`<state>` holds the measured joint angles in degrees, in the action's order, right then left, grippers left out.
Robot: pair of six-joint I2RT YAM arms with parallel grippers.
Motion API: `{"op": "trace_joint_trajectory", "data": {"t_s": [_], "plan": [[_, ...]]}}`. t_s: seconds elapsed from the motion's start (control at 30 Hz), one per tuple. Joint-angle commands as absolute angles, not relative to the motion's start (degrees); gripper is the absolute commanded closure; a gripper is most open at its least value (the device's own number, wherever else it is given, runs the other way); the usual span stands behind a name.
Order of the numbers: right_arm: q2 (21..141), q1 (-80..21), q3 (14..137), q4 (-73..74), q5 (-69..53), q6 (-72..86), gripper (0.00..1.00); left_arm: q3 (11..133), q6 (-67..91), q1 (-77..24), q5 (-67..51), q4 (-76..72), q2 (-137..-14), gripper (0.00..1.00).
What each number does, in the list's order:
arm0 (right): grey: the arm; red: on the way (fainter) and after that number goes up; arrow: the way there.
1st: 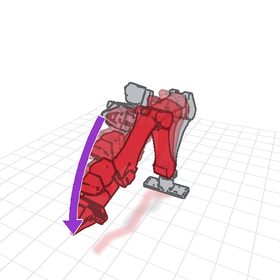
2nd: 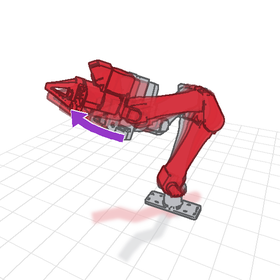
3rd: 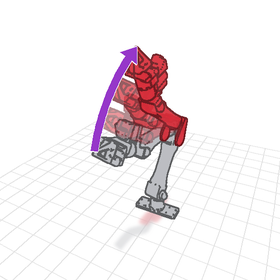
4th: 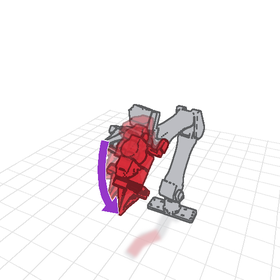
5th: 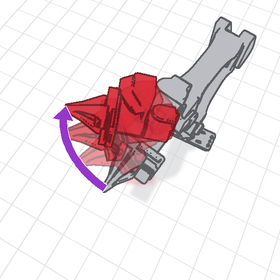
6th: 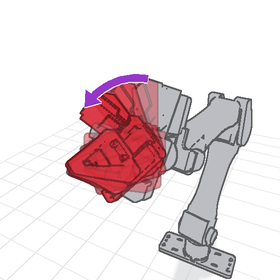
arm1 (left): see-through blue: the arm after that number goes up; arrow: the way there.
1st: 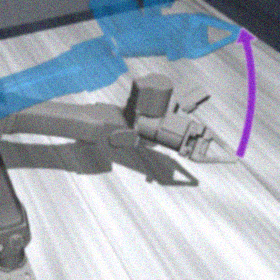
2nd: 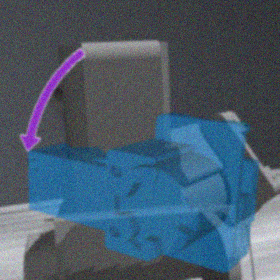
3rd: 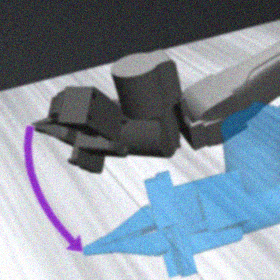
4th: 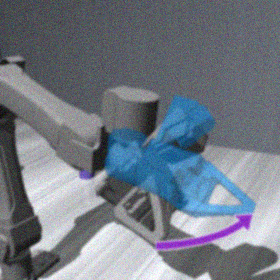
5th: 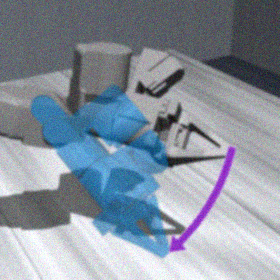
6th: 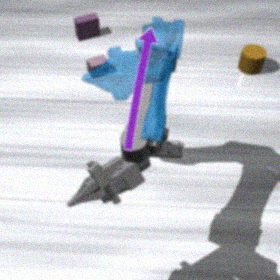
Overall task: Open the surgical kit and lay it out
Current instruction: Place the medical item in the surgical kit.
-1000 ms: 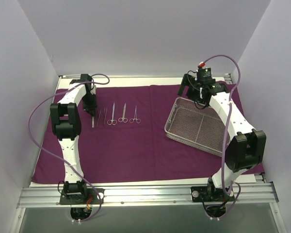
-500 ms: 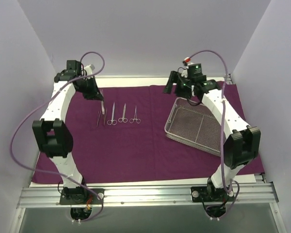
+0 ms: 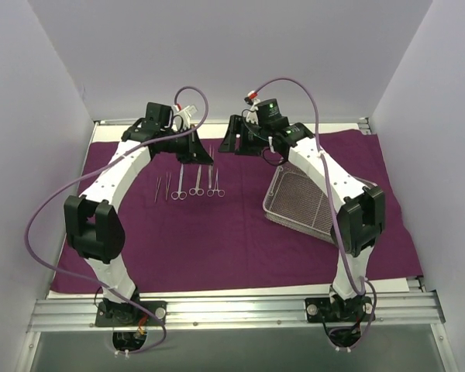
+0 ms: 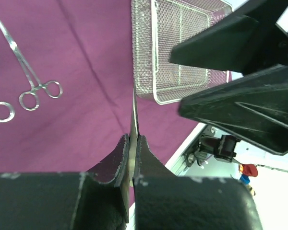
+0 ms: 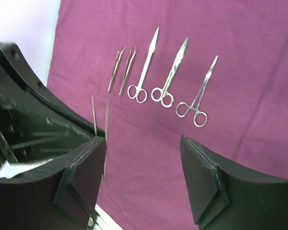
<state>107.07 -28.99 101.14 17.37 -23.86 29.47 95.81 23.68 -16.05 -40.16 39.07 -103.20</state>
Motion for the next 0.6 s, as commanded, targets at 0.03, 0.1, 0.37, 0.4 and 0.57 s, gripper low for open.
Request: {"op": "trace_joint_trajectory", "data": {"t_s": [0.03,0.1,0.37,0.4,0.57], "plan": [[107.3,-30.1,104.2,16.7,-24.7,31.7,0.38,97.9,25.8,-17.0,-41.9,35.4,-102.9,0.98],[107.4,-30.6,104.3,16.7,-24.6,31.6,0.38,97.9,25.5,-17.7,-41.8,35.5,-102.7,0.98],[107.7,-32.0,104.5,15.9,-24.1,32.1,0.39,97.9,25.6,-18.0,-42.1,35.6,-102.8,0.98],[107.8,-32.1,104.6,15.7,-24.1,32.2,0.40,98.0,25.6,-18.1,-42.1,35.5,-102.9,0.98],[109.2,-32.8,105.7,16.6,-24.1,32.3,0.42,98.0,26.2,-18.7,-42.8,34.5,-102.7,0.98]]}}
